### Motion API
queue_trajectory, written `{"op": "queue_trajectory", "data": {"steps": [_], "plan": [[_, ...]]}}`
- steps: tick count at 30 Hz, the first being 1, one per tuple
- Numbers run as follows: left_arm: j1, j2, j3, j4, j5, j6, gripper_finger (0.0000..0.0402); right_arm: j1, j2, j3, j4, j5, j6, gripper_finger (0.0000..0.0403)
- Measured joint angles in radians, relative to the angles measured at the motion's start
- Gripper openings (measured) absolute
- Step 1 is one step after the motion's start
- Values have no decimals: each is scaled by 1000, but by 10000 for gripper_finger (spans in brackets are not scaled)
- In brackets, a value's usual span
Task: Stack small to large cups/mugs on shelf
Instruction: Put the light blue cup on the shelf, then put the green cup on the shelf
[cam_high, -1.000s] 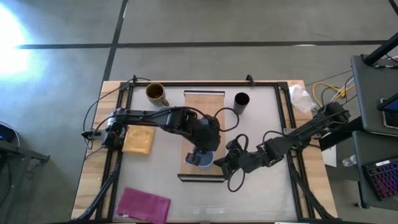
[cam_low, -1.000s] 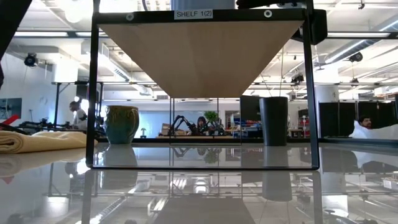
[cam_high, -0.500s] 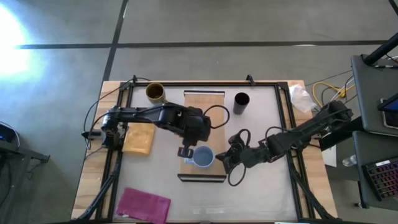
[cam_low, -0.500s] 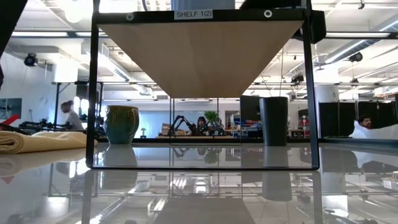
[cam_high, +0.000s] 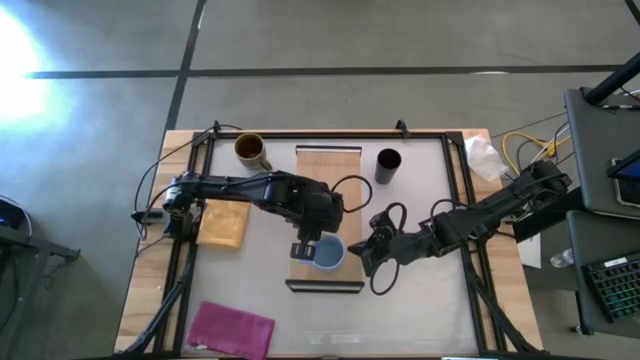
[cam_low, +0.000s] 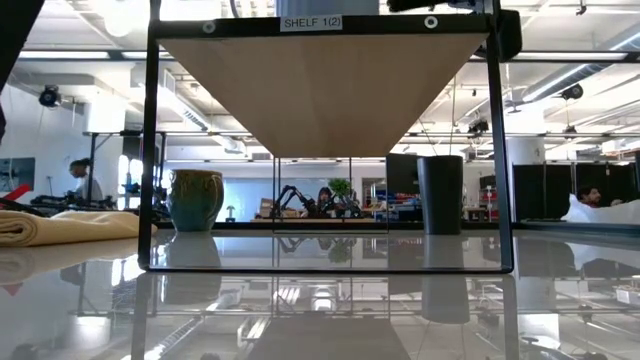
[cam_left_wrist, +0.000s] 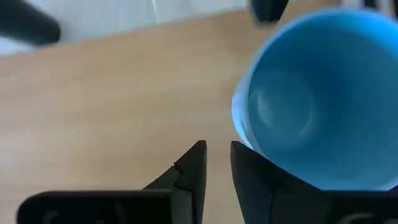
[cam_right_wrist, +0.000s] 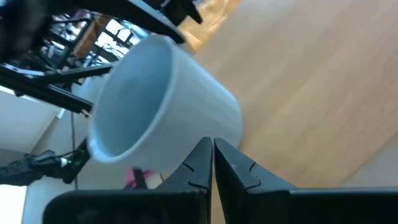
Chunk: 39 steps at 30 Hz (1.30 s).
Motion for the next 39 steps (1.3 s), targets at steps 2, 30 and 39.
{"op": "queue_trajectory", "data": {"steps": [2,30,39], "plan": [[0,0,0,31,17,3,59,0,8,0,1,-9,2,9],[60,-114,-17,30,-105,32,59,-25,-116,0,-54,75,-106,9],[70,-138,-17,32,-346,-76,59,-127,-259,0,-106,91,-190,9]]}}
